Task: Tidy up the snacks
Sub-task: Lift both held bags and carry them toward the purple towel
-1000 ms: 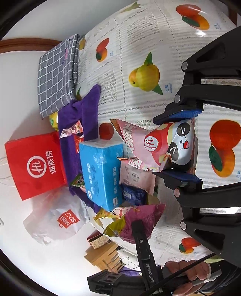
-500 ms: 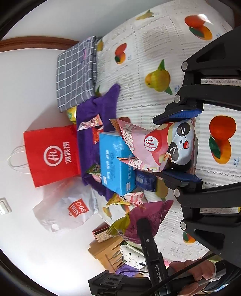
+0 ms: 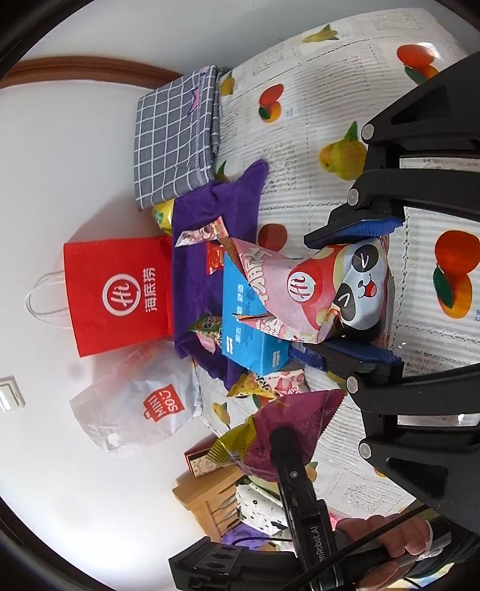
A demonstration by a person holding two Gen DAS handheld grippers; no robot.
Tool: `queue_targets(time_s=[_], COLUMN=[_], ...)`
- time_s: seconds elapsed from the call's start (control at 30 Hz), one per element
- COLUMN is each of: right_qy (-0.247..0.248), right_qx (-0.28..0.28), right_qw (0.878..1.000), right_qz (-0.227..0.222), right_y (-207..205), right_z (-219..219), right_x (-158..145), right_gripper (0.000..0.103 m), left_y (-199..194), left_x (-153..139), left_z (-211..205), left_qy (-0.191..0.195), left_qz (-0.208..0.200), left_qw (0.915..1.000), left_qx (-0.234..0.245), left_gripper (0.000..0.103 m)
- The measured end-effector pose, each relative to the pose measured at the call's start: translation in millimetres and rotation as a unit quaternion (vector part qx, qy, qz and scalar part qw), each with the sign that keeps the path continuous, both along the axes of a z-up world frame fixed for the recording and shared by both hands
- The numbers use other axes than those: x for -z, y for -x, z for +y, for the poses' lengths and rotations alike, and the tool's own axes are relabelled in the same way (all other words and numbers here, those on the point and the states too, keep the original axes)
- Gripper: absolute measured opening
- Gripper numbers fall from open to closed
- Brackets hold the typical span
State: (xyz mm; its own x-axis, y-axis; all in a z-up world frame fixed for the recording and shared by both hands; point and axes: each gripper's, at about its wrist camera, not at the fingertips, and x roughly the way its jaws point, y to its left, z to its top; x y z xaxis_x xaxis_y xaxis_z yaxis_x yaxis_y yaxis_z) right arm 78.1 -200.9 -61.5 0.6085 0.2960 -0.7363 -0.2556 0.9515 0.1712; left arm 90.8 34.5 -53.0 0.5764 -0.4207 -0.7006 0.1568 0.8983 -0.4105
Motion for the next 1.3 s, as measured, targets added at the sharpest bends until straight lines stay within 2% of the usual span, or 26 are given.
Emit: queue_targets(time_s=[0.3, 0.7, 1.3], right_qy=[-0.009, -0.014, -0.033], right_qx=[-0.007, -0.003, 0.006], right_qw=[1.0, 1.0, 0.999], right_qz=[0.011, 0.002, 0.014], right_y=[-10, -4, -14], right_z=[10, 14, 8], right_x=[-6, -16, -8], right_gripper=[0.047, 0.047, 0.047], left_y=[-6, -2, -4], left_x=[-2, 0, 1], left_z=[15, 18, 19], left_qy=[0.025, 0.041, 0.044], left_qz=[-0.009, -0.011, -0.006], left_qw=[0.9996, 0.9991, 0.999], left_qx=[-0.012, 0.0, -0.006], left_gripper=[0.059, 0.059, 0.059])
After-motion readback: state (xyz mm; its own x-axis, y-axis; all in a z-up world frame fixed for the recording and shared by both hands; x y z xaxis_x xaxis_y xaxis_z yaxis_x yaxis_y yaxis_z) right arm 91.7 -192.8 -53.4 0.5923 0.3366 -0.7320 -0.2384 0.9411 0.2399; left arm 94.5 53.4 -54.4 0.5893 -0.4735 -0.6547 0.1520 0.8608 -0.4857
